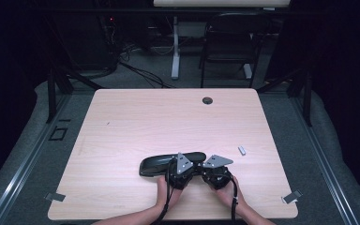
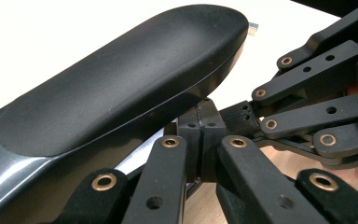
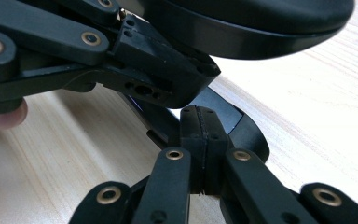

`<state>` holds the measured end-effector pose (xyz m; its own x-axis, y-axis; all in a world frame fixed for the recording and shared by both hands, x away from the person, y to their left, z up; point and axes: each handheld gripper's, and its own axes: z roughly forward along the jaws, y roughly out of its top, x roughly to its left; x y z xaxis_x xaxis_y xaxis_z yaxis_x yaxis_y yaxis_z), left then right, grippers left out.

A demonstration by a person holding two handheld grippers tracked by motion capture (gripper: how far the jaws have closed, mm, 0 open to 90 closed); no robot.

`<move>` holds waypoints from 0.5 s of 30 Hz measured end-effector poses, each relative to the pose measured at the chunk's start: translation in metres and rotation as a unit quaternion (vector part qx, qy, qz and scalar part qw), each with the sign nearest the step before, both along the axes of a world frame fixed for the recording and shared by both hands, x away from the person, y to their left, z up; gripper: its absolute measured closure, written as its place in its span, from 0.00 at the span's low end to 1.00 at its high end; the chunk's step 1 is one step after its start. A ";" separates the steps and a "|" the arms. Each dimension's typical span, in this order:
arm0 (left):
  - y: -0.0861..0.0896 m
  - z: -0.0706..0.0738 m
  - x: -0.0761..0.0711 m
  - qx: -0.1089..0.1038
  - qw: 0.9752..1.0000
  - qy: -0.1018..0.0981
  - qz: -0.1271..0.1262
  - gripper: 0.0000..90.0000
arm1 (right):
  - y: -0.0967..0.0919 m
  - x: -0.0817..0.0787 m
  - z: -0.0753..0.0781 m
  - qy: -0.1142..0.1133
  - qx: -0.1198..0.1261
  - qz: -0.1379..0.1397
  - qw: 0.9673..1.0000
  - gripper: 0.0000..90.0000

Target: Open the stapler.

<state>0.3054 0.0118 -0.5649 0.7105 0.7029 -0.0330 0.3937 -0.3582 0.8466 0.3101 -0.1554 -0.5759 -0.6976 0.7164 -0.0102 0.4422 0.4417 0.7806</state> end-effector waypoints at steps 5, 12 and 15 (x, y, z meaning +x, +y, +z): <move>0.000 0.000 0.001 0.003 1.000 -0.002 0.000 1.00 | -0.001 0.001 -0.001 0.004 0.008 -0.002 1.000 1.00; -0.002 0.001 0.003 0.001 1.000 0.004 -0.011 1.00 | 0.000 0.002 0.001 0.007 0.003 -0.001 1.000 1.00; -0.001 0.001 0.005 -0.005 1.000 0.010 -0.009 1.00 | 0.001 0.003 0.001 0.000 -0.006 -0.004 1.000 1.00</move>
